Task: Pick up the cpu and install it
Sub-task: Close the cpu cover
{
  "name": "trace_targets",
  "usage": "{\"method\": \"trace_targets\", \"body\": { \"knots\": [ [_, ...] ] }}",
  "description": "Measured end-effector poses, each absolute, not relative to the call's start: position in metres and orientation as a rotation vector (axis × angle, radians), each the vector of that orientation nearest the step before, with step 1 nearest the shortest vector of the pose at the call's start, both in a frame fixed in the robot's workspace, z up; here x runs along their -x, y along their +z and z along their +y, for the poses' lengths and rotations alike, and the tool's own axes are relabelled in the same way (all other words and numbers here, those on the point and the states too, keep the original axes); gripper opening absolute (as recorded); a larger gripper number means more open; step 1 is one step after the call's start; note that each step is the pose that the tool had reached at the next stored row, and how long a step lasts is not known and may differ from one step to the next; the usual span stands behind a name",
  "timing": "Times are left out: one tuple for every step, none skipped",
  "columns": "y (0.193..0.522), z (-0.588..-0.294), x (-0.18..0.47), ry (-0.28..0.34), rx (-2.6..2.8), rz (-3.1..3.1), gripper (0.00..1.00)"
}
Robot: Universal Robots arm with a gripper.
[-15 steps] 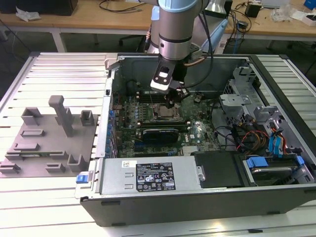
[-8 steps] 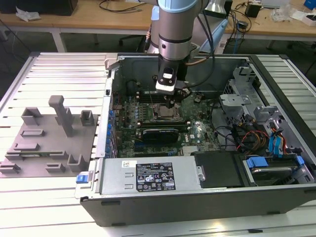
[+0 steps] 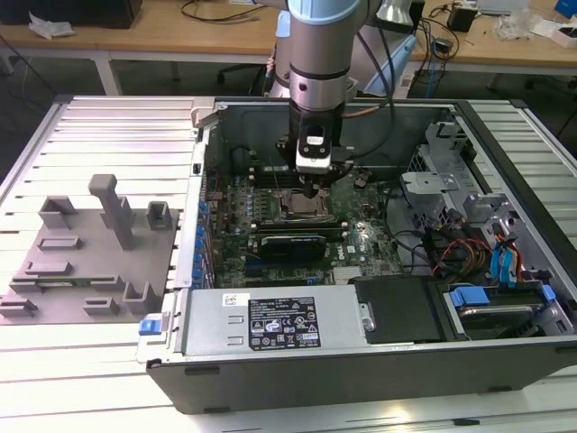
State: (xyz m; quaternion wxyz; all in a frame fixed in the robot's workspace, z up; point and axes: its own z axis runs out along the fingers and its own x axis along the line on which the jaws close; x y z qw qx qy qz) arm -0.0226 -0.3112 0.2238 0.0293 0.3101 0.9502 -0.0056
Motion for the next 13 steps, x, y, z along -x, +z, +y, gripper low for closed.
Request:
{"method": "trace_targets", "body": {
  "knots": [
    [0.2235, -0.3112, 0.0226, -0.018, -0.906, 2.946, 0.11],
    [0.2233, -0.3111, 0.0225, -0.019, -0.874, 2.955, 0.11],
    [0.2232, -0.3112, 0.0226, -0.02, -0.842, 2.964, 0.11],
    [0.2229, -0.3111, 0.0225, -0.021, -0.789, 2.977, 0.11],
    [0.2227, -0.3111, 0.0225, -0.023, -0.755, 2.986, 0.11],
    [0.2226, -0.3111, 0.0225, -0.024, -0.726, 2.993, 0.11],
    [0.2224, -0.3111, 0.0225, -0.026, -0.671, 3.004, 0.11],
    [0.2221, -0.3111, 0.0225, -0.029, -0.611, 3.016, 0.11],
    [0.2218, -0.3111, 0.0225, -0.032, -0.56, 3.025, 0.11],
    [0.2217, -0.3111, 0.0225, -0.034, -0.533, 3.03, 0.11],
    [0.2215, -0.3111, 0.0225, -0.036, -0.496, 3.036, 0.11],
    [0.2214, -0.3111, 0.0225, -0.037, -0.463, 3.04, 0.11],
    [0.2213, -0.3111, 0.0226, -0.039, -0.434, 3.044, 0.11]
  ]
}}
